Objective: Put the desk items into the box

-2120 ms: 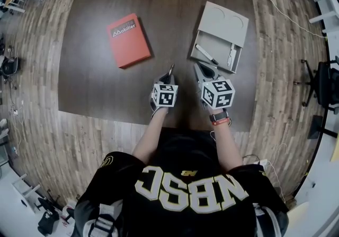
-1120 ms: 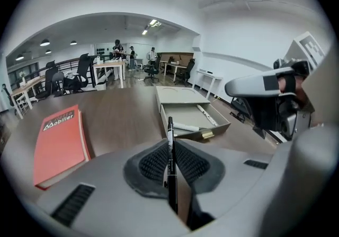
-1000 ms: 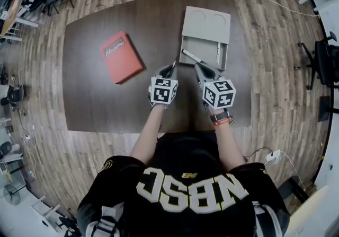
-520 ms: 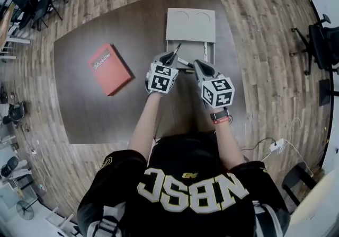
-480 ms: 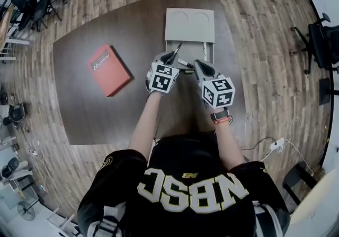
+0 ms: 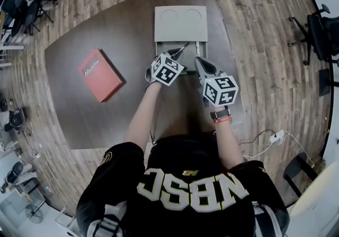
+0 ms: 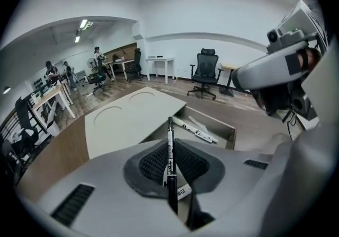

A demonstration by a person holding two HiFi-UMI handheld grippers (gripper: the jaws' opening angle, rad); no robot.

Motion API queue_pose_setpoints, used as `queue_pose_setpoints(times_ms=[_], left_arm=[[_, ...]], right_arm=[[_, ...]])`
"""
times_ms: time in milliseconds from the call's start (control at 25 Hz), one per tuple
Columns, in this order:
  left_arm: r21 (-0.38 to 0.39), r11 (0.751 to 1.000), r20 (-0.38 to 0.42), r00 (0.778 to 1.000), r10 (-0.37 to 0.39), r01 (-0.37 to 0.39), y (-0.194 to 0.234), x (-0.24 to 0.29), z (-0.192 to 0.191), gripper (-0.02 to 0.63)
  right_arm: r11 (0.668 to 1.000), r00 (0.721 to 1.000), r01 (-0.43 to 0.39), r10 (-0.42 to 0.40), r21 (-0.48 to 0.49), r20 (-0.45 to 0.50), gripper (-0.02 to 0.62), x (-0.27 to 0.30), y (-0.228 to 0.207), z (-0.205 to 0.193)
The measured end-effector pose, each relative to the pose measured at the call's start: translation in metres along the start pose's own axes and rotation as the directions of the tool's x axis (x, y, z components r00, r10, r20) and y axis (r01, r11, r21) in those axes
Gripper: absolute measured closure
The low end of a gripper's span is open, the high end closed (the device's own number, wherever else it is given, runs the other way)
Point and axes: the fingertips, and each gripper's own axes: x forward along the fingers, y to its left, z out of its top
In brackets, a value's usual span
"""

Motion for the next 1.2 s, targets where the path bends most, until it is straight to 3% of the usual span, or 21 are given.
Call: queue_pose_setpoints(times_ms=[200, 520, 800, 920, 1200], left_arm=[[0.093, 0.994, -0.087, 0.995, -0.053, 0.061, -0.006, 0.025, -0.016, 0.557], [0.133, 0.988, -0.120, 0.991, -0.064, 0.080, -0.004, 0.045, -0.024, 0.557], [0.103, 0.990, -0.115, 0.989, -0.088, 0.100, -0.007, 0.051, -0.024, 0.554], [0.106, 0.991, -0.110, 0.991, -0.074, 0.086, -0.005, 0.048, -0.026, 0.449], [0.069, 0.997, -0.057, 0.998, -0.022, 0.026, 0.000, 0.026, -0.019, 0.448]], right_arm=[[1.000, 1.000, 0.018, -0.018, 0.022, -0.012, 0.589, 0.001, -0.018, -0.005], [0.997, 0.999, 0.049, -0.048, 0.060, -0.019, 0.589, 0.000, -0.040, -0.011], [0.997, 0.999, 0.049, -0.048, 0.063, -0.024, 0.589, -0.002, -0.039, -0.018], [0.997, 0.999, 0.048, -0.047, 0.066, -0.023, 0.589, -0.003, -0.036, -0.020], [0.998, 0.999, 0.044, -0.044, 0.054, -0.003, 0.589, -0.010, -0.026, -0.019]])
